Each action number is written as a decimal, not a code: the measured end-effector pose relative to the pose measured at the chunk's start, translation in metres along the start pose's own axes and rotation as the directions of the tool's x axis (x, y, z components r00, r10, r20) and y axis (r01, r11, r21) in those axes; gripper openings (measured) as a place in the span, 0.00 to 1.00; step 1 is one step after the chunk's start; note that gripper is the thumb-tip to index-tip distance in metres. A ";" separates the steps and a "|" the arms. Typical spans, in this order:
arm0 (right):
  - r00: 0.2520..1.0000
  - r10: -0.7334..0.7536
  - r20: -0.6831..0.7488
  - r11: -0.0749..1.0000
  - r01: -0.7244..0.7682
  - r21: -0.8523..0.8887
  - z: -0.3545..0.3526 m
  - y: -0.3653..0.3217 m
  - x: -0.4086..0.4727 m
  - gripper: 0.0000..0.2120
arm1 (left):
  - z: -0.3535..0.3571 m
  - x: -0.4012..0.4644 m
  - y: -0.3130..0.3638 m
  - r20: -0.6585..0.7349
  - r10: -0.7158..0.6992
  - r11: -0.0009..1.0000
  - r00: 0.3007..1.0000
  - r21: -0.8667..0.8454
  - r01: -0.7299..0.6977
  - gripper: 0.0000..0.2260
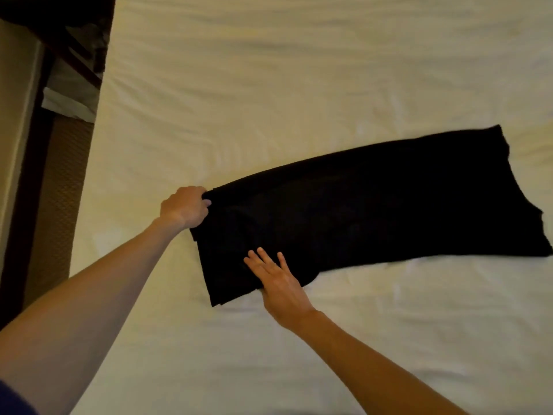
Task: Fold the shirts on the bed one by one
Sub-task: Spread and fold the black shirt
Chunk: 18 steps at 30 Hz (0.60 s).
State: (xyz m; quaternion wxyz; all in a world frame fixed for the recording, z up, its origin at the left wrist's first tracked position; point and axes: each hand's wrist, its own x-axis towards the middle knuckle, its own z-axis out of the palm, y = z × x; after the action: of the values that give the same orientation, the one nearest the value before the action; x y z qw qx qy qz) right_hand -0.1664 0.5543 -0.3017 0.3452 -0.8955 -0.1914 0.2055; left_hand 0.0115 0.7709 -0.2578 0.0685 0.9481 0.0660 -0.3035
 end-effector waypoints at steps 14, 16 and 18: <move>0.816 0.569 0.103 -0.147 -0.023 0.989 -0.029 -0.031 -0.152 0.19 | -0.035 -0.075 0.077 0.374 -0.043 0.627 0.926 -0.711 0.317 0.14; 0.735 0.662 0.145 -0.304 0.086 0.949 -0.036 -0.016 -0.149 0.22 | -0.026 -0.064 0.118 0.352 0.005 0.647 0.936 -0.715 0.266 0.24; 0.636 0.752 0.173 -0.285 0.078 0.955 -0.040 -0.005 -0.146 0.19 | -0.005 -0.059 0.142 0.336 0.065 0.738 0.940 -0.650 0.181 0.22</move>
State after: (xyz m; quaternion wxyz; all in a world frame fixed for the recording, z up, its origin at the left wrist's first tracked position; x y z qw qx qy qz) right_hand -0.2709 0.4653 -0.2370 0.8284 -0.3374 0.4342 0.1067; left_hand -0.0092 0.6271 -0.2066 0.4064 0.7901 0.1884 -0.4183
